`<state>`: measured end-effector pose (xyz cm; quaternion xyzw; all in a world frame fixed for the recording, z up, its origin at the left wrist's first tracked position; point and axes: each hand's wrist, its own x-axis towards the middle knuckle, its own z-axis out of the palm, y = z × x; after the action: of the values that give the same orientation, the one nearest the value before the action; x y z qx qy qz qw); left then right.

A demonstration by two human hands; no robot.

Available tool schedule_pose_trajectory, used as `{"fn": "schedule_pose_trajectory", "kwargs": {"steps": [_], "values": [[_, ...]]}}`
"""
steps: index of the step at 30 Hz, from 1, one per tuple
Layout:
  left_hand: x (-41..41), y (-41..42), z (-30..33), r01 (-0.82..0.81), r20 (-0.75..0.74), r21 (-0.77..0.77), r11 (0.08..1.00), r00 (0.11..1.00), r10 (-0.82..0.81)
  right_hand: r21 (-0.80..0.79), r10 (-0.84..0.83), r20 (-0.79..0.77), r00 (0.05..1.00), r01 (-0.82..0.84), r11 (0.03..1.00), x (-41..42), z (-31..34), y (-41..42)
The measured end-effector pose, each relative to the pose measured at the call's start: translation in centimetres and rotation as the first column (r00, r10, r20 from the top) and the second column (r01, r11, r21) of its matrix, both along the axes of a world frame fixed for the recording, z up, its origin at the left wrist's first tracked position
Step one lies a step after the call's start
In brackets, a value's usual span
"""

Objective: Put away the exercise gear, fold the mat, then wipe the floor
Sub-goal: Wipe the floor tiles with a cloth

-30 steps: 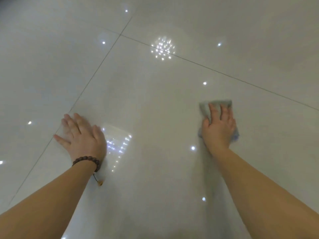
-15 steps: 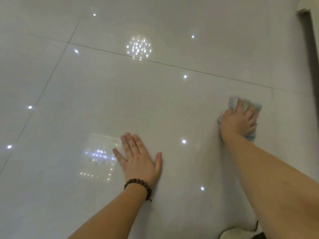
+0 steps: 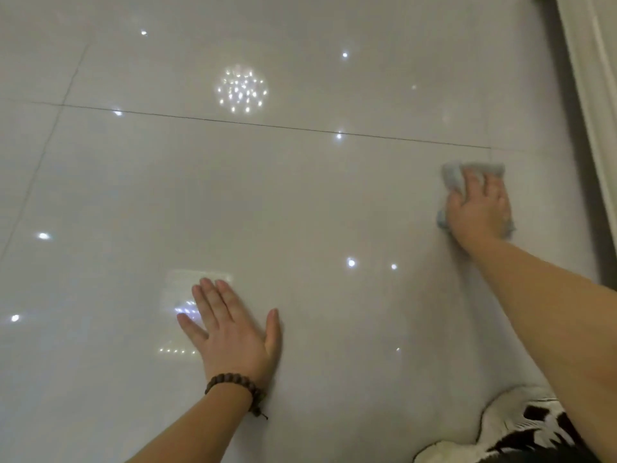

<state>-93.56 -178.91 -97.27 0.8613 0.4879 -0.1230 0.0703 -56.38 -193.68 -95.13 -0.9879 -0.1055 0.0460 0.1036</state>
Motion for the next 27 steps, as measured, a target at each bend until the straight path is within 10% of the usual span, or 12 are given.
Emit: {"fn": "schedule_pose_trajectory", "kwargs": {"steps": [3,8,12,15,18,22,25,27], "values": [[0.1,0.1,0.0,-0.003,-0.016,-0.005,1.000,1.000,0.003,0.019,-0.175,-0.022,0.984,0.175,0.984,-5.3,-0.3,3.4],[-0.1,0.0,0.6,-0.009,0.035,-0.033,0.999,0.999,0.010,0.027,0.624,0.043,0.781,-0.625,0.780,-23.0,-1.0,10.1],[-0.1,-0.1,1.0,-0.011,0.026,-0.046,0.999,1.000,0.012,0.047,0.709,-0.048,0.703,-0.708,0.705,-22.7,-0.5,3.7],[-0.1,-0.2,0.8,-0.021,0.026,-0.043,0.999,0.999,0.022,-0.047,0.568,-0.005,0.823,-0.567,0.822,-16.1,-1.2,-5.0],[0.1,-0.2,0.5,-0.024,0.015,-0.036,0.999,1.000,0.025,-0.056,0.037,-0.029,0.999,-0.038,0.998,-8.2,-0.4,-11.7],[0.1,-0.1,0.1,-0.023,0.016,-0.008,1.000,1.000,0.023,-0.008,-0.477,-0.054,0.877,0.478,0.879,-6.5,-0.1,-7.4],[-0.1,-0.2,-0.1,-0.018,0.028,0.009,1.000,0.999,0.017,0.097,-0.003,0.060,0.998,-0.003,0.995,-14.0,-1.8,2.7],[-0.1,-0.2,-0.1,-0.016,0.046,0.013,1.000,0.999,0.016,0.024,0.571,0.132,0.810,-0.578,0.815,-21.2,-2.2,6.4]]}}
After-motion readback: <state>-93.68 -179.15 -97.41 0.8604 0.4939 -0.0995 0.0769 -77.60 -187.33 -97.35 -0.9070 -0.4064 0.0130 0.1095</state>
